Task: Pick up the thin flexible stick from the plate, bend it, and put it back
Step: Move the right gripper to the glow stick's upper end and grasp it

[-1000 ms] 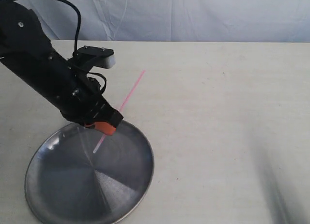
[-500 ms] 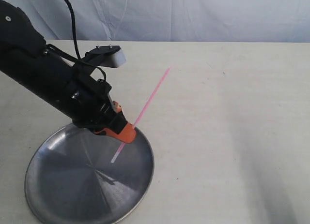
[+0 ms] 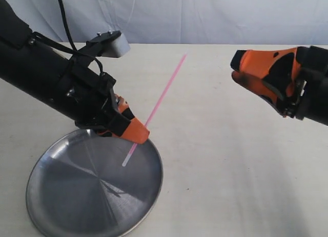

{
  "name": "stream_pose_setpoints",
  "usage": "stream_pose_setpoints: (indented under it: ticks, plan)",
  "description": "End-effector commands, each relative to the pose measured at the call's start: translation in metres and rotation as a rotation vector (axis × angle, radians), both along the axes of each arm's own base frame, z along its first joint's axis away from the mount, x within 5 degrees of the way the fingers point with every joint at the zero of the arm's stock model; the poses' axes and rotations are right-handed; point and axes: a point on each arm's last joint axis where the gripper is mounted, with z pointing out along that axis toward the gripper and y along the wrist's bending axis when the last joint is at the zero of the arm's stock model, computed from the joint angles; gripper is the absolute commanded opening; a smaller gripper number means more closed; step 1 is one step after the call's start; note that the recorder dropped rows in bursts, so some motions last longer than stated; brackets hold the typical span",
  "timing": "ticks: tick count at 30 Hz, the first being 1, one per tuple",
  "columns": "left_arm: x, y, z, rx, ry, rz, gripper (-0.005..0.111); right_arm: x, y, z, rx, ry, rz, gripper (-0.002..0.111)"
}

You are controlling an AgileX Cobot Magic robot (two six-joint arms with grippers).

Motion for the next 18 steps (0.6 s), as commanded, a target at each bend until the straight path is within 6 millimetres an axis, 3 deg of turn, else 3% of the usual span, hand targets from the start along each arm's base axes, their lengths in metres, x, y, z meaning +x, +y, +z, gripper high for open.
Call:
stream_pose_setpoints:
  ticks: [1, 9, 18]
  plan:
    - [-0.004, -0.001, 0.003, -0.021, 0.001, -0.015, 0.0, 0.02, 0.011, -0.005, -0.048, 0.0, 0.074, 0.055]
    - [-0.004, -0.002, 0.004, -0.024, 0.0, -0.023, 0.0, 0.041, 0.042, -0.011, -0.106, 0.013, 0.095, 0.055]
    - [-0.005, -0.001, 0.004, -0.024, 0.001, -0.024, 0.0, 0.054, 0.06, -0.012, -0.106, 0.0, 0.109, 0.055]
